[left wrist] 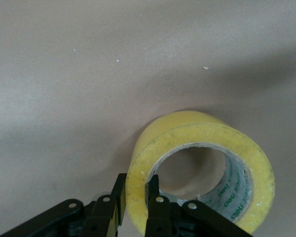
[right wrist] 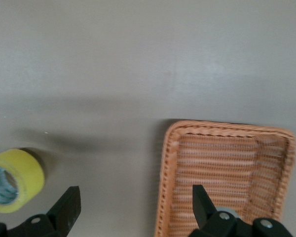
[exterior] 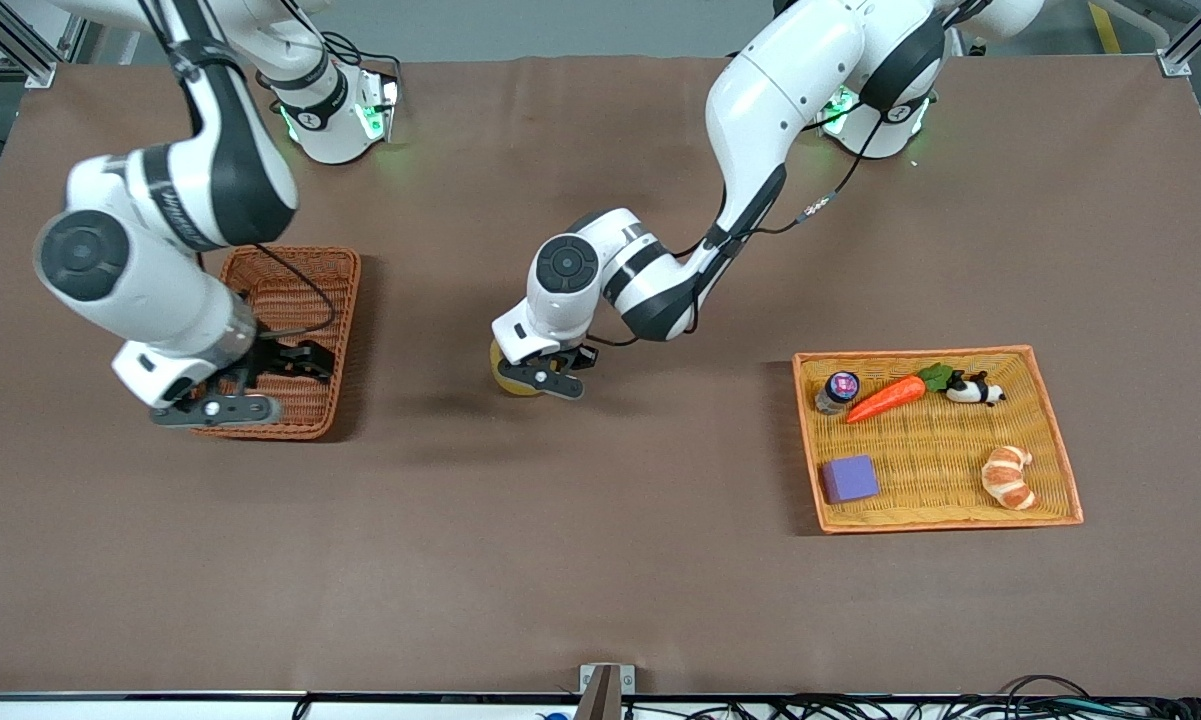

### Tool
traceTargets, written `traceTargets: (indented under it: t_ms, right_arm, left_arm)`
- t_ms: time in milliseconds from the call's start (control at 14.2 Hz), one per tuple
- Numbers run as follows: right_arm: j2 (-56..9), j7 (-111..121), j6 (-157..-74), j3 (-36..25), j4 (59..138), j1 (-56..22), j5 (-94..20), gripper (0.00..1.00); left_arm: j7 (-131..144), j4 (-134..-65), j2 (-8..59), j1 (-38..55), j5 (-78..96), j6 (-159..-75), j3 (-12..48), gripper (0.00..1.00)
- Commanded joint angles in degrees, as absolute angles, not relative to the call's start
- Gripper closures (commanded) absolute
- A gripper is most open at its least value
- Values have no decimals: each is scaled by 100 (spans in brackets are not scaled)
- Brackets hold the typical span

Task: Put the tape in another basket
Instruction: 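Hold the tape with the left gripper while the right gripper grasps it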

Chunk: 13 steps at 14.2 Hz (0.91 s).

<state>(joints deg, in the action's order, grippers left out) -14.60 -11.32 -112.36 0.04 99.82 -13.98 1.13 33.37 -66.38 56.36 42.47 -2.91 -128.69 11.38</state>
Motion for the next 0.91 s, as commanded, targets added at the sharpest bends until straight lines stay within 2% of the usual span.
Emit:
traceTargets:
  t_ms: [0,141,211,563,844]
  right_arm:
    - [-1582,-1659,-11530,315,10098,-1441,140,0]
    - [-1704,-2072,-11846,561,10290,-1485,333,0]
    - [-1731,-2274,-12039,641,10379,-1538,456,0]
    - [-2195,-3240,-12707,659,10476,-2169,658,0]
    - [-2574,-3770,-12875,659,10485,-2688,984,0]
  left_arm:
    - [3208,-6407,5713,4237,-220,-13199,1081,54]
    - [3287,-6434,5617,4236,-237,-13473,950,15]
    - [3287,-6460,5460,4236,-246,-13448,871,0]
    - [3261,-6539,4704,3930,-299,-12535,861,0]
    - [3217,-6600,4019,3428,-299,-11893,853,0]
